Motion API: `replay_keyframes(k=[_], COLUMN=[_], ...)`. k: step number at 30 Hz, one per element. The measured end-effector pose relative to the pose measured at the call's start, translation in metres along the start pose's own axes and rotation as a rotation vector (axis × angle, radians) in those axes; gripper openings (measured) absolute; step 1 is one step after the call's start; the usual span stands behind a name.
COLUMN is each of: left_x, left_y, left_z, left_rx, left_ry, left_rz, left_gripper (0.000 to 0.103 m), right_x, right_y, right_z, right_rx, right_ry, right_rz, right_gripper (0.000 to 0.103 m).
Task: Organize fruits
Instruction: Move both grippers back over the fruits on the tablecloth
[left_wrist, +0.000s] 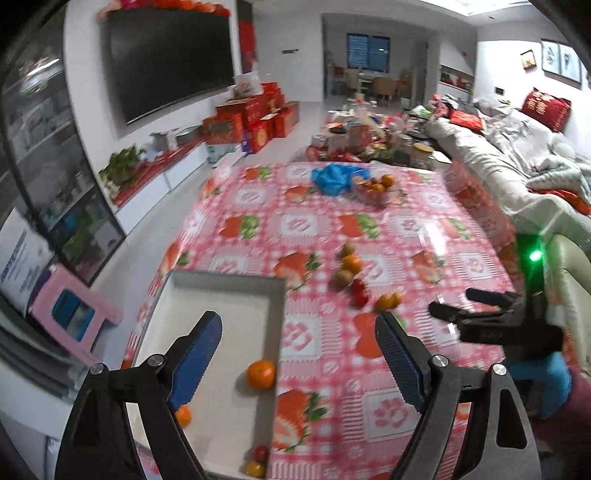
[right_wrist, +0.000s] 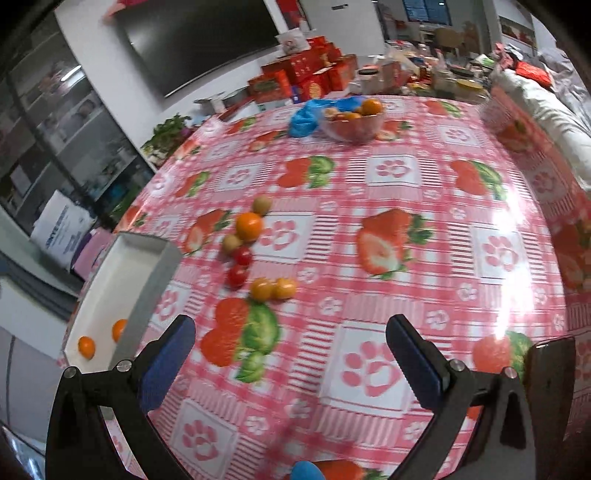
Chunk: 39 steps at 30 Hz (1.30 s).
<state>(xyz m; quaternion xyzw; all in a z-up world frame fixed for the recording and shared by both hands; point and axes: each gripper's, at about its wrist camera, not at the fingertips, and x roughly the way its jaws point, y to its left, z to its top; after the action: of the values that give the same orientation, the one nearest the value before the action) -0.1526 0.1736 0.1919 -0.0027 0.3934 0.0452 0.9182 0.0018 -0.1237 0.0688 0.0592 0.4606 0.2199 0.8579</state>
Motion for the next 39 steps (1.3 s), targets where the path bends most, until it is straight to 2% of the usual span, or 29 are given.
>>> replay_keyframes(k=[6, 7, 8, 9, 15, 18, 21, 24, 28, 30, 32, 35, 39], left_x=[-0.004, 0.003, 0.014, 0.021, 0.101, 0.131, 0.159, 0.177, 0.196, 0.202, 0.21, 0.222, 0.227], left_y=[-0.023, -0.025, -0.028, -0.03, -0.058, -0.06, -0.061, -0.063, -0.072, -0.075, -0.077, -0.078, -0.078], left_z=[0.045, 0.051, 0.054, 0.054, 0.022, 0.003, -0.011, -0.018, -0.022, -0.023, -0.024, -0.027, -0.025], left_rx=[0.03, 0.021, 0.009, 0.001, 0.048, 0.023, -0.015, -0.039, 0.013, 0.034, 0.047, 0.042, 0.019], left_ry=[-0.074, -0.072, -0.052, -0.049, 0.075, 0.142, 0.193, 0.211, 0.212, 0.215, 0.242, 0.272, 0.259], left_rz=[-0.011, -0.024, -0.047, -0.051, -0.003, -0.017, -0.018, -0.026, 0.02, 0.028, 0.018, 0.007, -0.011], left_gripper=[0.086, 0.089, 0.103, 0.103, 0.103, 0.103, 0.103, 0.103, 0.103, 0.099, 0.076, 0.073, 0.072], right_x=[0.002, 0.005, 0.009, 0.013, 0.032, 0.043, 0.046, 0.048, 0.046, 0.045, 0.045, 0.045, 0.045], right_y=[-0.028, -0.031, -0.034, -0.037, -0.042, -0.043, -0.039, -0.03, -0.031, -0.031, -0.03, -0.03, -0.031], right_z=[0.005, 0.003, 0.0, -0.002, -0.023, -0.03, -0.036, -0.045, -0.048, -0.049, -0.049, -0.049, -0.05], right_rx=[0.019, 0.02, 0.021, 0.019, -0.043, -0.063, -0.108, -0.181, -0.187, -0.188, -0.188, -0.188, -0.188], right_ry=[0.005, 0.012, 0.022, 0.031, 0.076, 0.098, 0.084, 0.05, 0.019, 0.012, 0.012, 0.012, 0.012], right_rz=[-0.077, -0.082, -0.094, -0.102, -0.167, -0.184, -0.218, -0.268, -0.254, -0.254, -0.255, -0.254, -0.254], right_gripper=[0.103, 0.103, 0.103, 0.103, 0.103, 0.103, 0.103, 0.103, 0.103, 0.103, 0.103, 0.103, 0.103])
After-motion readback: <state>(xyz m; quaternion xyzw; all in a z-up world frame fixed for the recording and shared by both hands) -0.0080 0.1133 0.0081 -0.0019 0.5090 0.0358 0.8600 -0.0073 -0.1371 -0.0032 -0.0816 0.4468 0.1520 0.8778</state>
